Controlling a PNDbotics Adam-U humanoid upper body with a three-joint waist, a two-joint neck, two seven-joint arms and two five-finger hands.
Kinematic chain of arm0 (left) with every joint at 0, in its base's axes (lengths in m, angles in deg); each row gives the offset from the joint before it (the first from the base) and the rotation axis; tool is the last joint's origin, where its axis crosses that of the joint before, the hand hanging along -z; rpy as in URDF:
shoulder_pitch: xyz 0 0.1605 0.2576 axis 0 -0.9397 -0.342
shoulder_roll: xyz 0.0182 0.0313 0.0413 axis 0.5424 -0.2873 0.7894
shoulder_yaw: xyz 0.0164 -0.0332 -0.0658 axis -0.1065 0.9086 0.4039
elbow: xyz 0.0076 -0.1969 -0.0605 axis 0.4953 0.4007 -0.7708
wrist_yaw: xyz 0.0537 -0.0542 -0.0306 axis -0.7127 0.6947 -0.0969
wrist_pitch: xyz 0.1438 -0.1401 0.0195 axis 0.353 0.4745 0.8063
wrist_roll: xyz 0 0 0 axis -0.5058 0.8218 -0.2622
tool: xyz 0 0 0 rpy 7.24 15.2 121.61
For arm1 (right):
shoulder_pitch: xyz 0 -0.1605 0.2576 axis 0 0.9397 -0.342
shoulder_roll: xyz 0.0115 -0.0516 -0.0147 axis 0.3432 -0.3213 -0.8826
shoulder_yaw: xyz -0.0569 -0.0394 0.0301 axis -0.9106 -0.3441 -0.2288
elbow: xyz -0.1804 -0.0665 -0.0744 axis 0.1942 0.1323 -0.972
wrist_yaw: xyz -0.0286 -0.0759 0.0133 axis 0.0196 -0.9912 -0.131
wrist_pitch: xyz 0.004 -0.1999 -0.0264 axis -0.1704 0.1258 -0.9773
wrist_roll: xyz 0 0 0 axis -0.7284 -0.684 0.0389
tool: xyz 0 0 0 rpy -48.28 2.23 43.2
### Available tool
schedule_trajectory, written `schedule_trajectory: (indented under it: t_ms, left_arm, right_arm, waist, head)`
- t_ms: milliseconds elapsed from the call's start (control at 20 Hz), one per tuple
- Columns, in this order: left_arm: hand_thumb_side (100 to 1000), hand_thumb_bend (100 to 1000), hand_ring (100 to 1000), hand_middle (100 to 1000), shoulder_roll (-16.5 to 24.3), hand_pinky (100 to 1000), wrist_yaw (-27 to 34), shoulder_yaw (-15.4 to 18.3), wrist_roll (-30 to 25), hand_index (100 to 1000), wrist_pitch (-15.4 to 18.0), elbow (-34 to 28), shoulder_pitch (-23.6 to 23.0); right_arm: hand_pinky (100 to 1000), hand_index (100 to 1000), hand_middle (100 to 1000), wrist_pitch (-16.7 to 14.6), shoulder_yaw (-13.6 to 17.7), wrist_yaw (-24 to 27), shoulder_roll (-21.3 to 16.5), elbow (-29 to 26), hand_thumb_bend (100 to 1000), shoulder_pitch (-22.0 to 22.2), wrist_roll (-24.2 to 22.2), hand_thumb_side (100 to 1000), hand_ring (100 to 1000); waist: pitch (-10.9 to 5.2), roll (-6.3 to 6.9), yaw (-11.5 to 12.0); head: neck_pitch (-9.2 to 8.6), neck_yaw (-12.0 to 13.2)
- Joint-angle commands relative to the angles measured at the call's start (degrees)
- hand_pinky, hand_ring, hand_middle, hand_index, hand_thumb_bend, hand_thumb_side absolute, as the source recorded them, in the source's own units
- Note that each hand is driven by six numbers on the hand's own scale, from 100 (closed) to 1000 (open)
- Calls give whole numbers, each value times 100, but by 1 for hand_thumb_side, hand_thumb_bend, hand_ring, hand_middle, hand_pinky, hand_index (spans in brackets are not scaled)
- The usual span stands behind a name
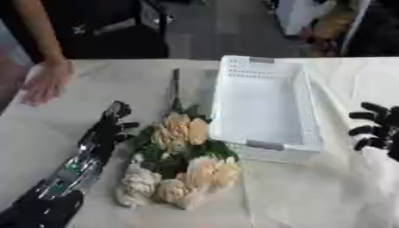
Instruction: Pick up objects on the table and place them in the box.
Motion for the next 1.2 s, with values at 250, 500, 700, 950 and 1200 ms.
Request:
schedule_trajectory:
  t_ms: [250, 500, 700, 950, 1200]
  left_arm:
    - [1000, 100, 732, 958, 175, 532, 11, 56, 27, 978, 17, -93, 36]
    - [1000, 100, 732, 957, 194, 532, 13, 93, 58, 977, 32, -98, 2]
    - [1000, 100, 732, 956, 267, 532, -6, 145, 89, 974, 53, -139, -8]
    - [1000, 100, 739, 952, 942, 542, -613, 341, 46, 968, -26, -501, -28]
    - [1000, 100, 740, 920, 2171, 572, -1889, 750, -374, 948, -388, -1211, -101]
  right_arm:
    - [611, 1000, 880, -413, 379, -227, -546, 337, 100, 108, 129, 1000, 764]
    - [612, 1000, 881, -806, 1050, -84, -707, 98, 100, 369, 595, 1000, 766]
    - [615, 1000, 878, -1066, 1582, 118, -743, -295, 100, 544, 1027, 943, 767]
    - [631, 1000, 882, -1396, 1869, -27, -860, -974, 100, 691, 1247, 834, 779]
    - [647, 1000, 890, -1613, 1929, -388, -976, -1487, 100, 776, 1144, 768, 788]
  waist:
    - [-29, -23, -21]
    - [-30, -23, -59]
    - [-34, -17, -92]
    - [-57, 8, -133]
    - [-88, 66, -154]
  head:
    - [-57, 11]
    - [-69, 53]
    - [-67, 119]
    - [-28, 188]
    - [2, 232]
